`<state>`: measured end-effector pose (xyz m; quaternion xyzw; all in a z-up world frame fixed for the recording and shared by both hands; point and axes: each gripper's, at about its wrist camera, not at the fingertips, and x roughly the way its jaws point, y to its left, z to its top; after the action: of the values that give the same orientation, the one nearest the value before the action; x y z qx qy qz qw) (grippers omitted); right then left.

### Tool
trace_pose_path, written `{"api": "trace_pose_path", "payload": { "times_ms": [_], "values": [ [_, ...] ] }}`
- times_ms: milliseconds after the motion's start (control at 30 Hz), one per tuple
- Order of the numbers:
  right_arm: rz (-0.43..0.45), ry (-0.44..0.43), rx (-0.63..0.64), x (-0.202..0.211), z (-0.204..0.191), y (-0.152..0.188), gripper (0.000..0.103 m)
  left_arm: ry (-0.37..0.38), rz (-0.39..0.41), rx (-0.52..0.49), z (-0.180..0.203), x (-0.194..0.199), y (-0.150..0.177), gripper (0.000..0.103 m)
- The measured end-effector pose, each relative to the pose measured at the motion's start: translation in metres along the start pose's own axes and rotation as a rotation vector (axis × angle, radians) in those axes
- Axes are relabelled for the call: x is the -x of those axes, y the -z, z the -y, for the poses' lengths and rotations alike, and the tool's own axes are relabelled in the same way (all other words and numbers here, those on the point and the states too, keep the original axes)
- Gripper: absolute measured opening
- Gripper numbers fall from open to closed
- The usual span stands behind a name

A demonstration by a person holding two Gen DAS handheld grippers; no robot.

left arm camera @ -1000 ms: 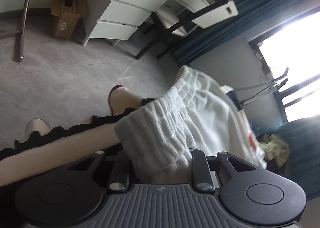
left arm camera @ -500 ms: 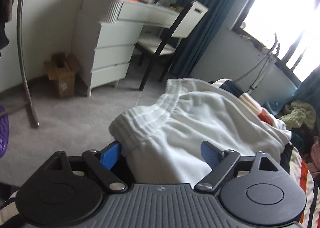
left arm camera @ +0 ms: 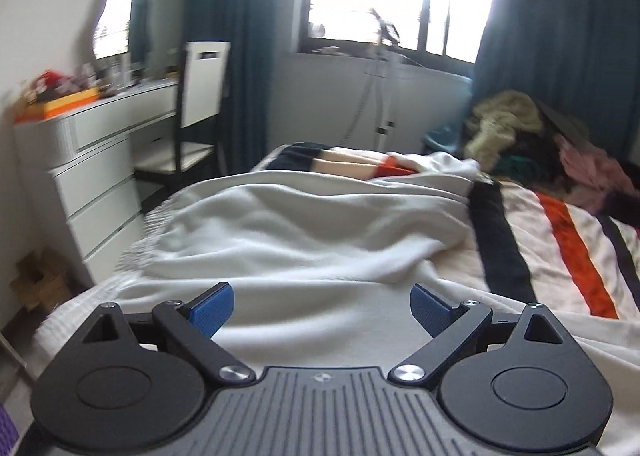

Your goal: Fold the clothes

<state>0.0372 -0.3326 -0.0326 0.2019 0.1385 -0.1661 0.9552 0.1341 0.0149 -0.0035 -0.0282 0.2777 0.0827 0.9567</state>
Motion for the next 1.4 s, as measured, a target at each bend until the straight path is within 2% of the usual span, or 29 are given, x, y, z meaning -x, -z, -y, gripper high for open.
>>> {"api": "trace_pose_path", "payload": {
  "times_ms": [133, 233, 433, 500, 667, 800, 867, 900, 933, 967, 1000, 1033, 1100, 1233, 1400],
  "values": [
    [-0.049, -0.007, 0.015, -0.015, -0.007, 0.008, 0.078, 0.048, -0.02, -0.117, 0.074, -0.057, -0.018, 0.096],
    [-0.064, 0.011, 0.028, -0.027, -0.011, 0.014, 0.078, 0.077, -0.025, -0.16, 0.127, -0.105, -0.036, 0.096],
    [-0.074, 0.042, 0.074, -0.07, -0.019, 0.029, 0.078, 0.023, 0.036, -0.312, 0.223, -0.212, -0.077, 0.095],
    [-0.104, 0.046, 0.066, -0.085, -0.018, 0.039, 0.078, -0.01, 0.048, -0.339, 0.252, -0.255, -0.092, 0.095],
    [-0.178, 0.07, -0.011, -0.13, -0.011, 0.057, 0.078, -0.069, 0.025, -0.341, 0.3, -0.352, -0.12, 0.094],
    [-0.204, 0.087, -0.049, -0.157, -0.009, 0.067, 0.078, -0.121, -0.008, -0.425, 0.322, -0.41, -0.124, 0.092],
    [-0.197, 0.093, -0.034, -0.164, -0.011, 0.072, 0.078, -0.131, 0.003, -0.424, 0.322, -0.429, -0.125, 0.088],
    [-0.187, 0.095, -0.017, -0.166, -0.013, 0.074, 0.079, -0.135, 0.009, -0.422, 0.322, -0.439, -0.126, 0.078],
    [-0.182, 0.094, -0.004, -0.167, -0.015, 0.075, 0.079, -0.117, 0.018, -0.417, 0.318, -0.445, -0.124, 0.065],
    [-0.174, 0.09, 0.001, -0.168, -0.015, 0.077, 0.079, -0.115, 0.016, -0.416, 0.314, -0.451, -0.122, 0.057],
    [-0.166, 0.082, -0.004, -0.169, -0.014, 0.078, 0.079, -0.116, 0.022, -0.412, 0.308, -0.454, -0.122, 0.04],
    [-0.164, 0.075, -0.012, -0.169, -0.013, 0.078, 0.079, -0.104, 0.034, -0.399, 0.3, -0.451, -0.124, 0.029],
    [-0.157, 0.066, -0.027, -0.167, -0.01, 0.078, 0.079, -0.042, 0.041, -0.357, 0.283, -0.438, -0.134, 0.015],
    [-0.145, 0.055, -0.045, -0.163, -0.008, 0.074, 0.078, 0.031, 0.09, -0.296, 0.256, -0.39, -0.164, 0.008],
    [-0.131, 0.047, -0.034, -0.148, -0.008, 0.068, 0.078, 0.162, 0.16, -0.175, 0.223, -0.311, -0.206, 0.007]
  ]
}}
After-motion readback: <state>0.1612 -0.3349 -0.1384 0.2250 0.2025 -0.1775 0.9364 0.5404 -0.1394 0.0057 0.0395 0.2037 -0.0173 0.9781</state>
